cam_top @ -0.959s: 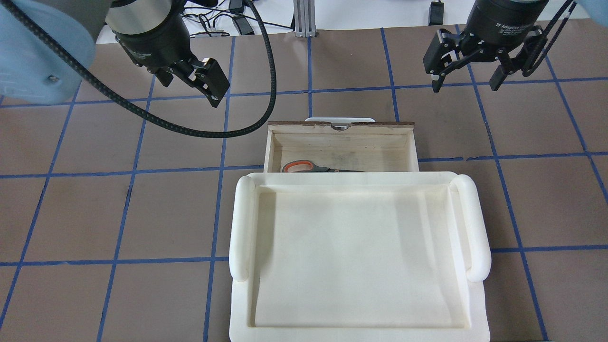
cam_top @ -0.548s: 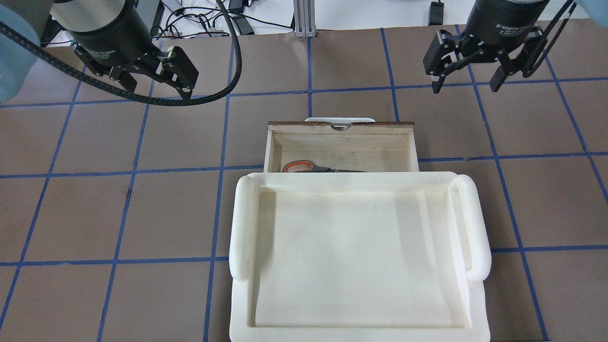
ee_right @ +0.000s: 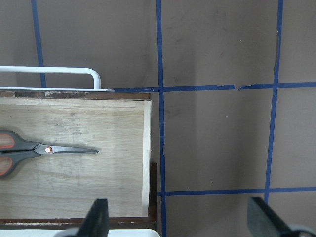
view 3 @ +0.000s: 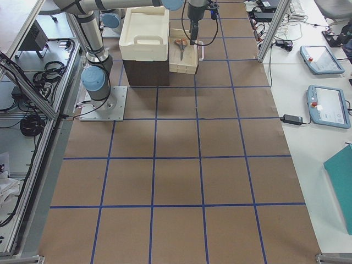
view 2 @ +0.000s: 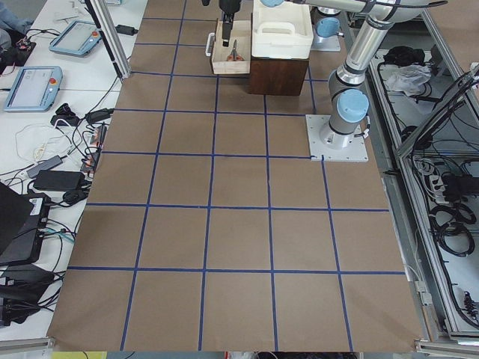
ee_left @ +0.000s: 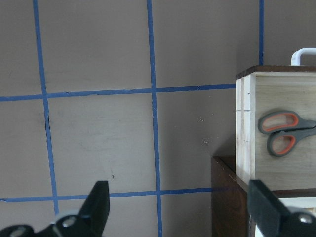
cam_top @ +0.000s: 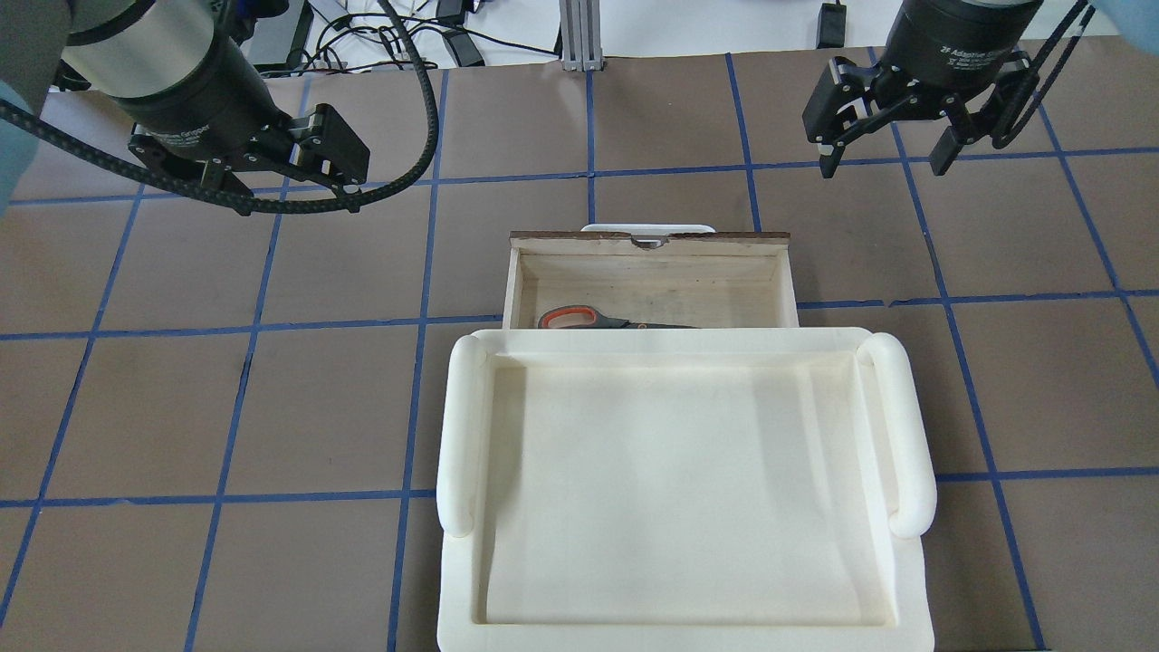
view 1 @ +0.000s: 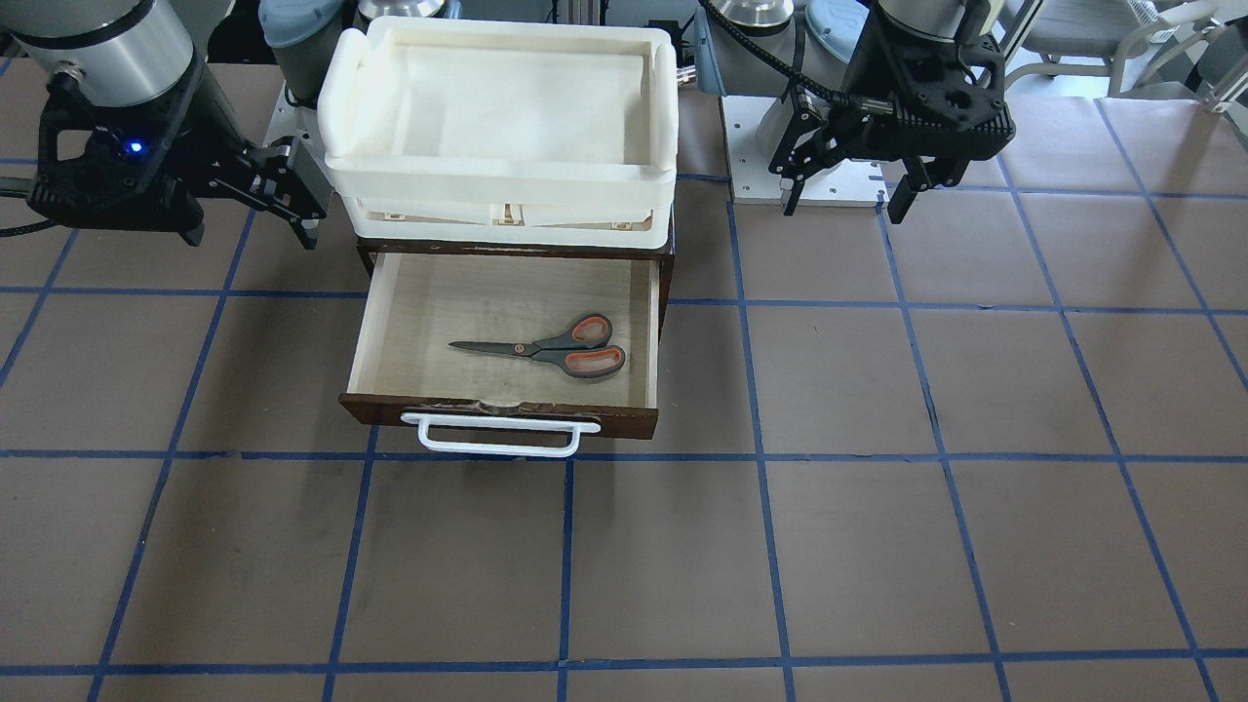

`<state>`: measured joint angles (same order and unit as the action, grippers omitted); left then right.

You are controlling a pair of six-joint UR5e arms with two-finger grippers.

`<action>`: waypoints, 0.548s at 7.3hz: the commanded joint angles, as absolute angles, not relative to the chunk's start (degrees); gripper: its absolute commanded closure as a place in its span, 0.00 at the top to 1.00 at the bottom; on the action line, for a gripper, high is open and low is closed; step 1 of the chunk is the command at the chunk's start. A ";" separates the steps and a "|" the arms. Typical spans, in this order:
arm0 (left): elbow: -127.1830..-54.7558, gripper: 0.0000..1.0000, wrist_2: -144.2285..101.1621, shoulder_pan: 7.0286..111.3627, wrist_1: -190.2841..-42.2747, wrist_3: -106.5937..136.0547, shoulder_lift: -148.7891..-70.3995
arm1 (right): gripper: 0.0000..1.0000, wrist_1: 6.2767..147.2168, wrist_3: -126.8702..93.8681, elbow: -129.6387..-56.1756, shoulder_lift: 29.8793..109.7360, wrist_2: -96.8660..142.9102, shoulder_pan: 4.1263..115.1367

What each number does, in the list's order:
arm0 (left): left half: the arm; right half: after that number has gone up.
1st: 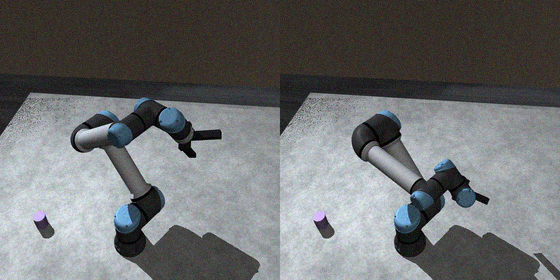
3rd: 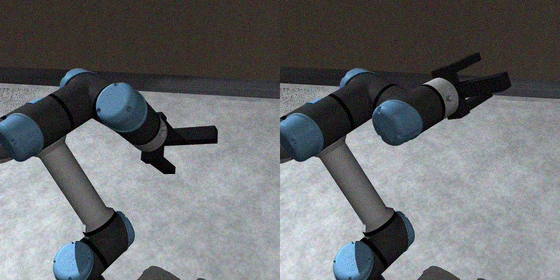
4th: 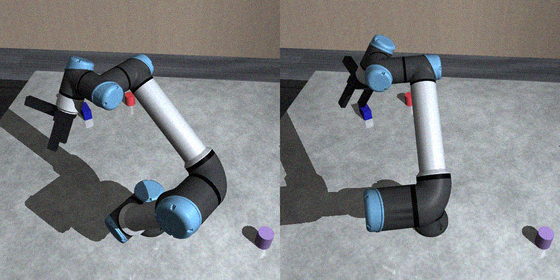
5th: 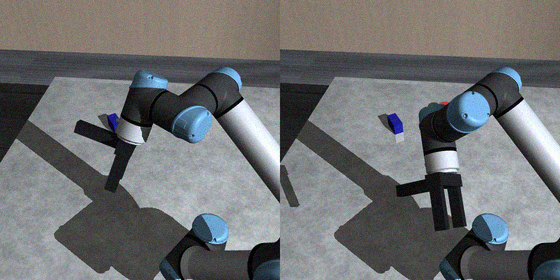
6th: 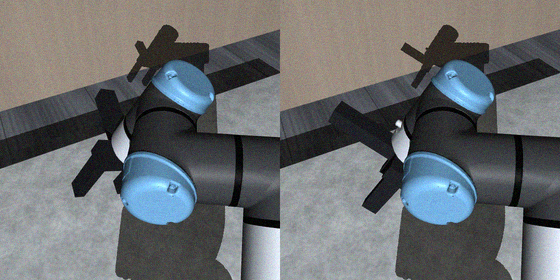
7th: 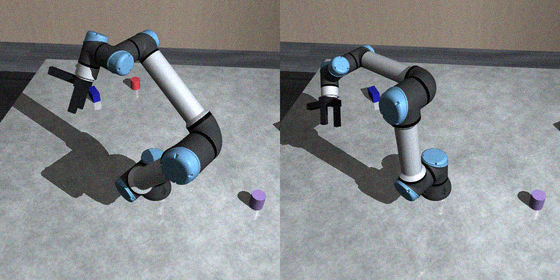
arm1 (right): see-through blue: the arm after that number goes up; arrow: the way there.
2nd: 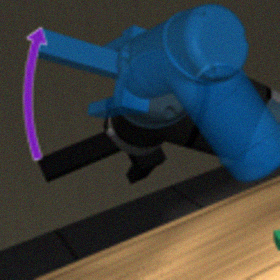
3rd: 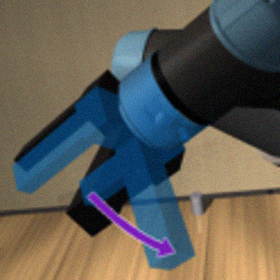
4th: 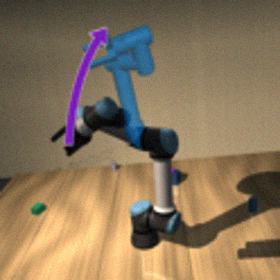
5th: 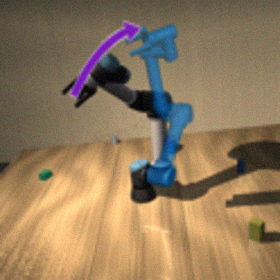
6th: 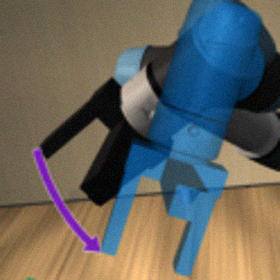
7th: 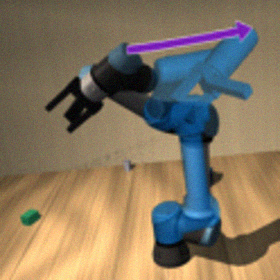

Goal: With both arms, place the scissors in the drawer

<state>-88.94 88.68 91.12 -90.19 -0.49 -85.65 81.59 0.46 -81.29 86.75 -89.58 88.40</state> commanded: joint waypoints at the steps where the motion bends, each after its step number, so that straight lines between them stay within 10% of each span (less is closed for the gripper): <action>1: -89.30 1.00 88.86 91.05 -90.18 -0.26 -85.34 | 1.00 81.65 0.44 -81.30 86.75 -89.65 88.42; 4: -89.12 1.00 88.77 90.97 -90.26 -0.09 -84.99 | 1.00 81.65 0.44 -81.30 86.66 -89.65 88.42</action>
<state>-89.15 88.80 91.05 -90.18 -0.19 -85.05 81.65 0.44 -81.30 86.67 -89.65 88.42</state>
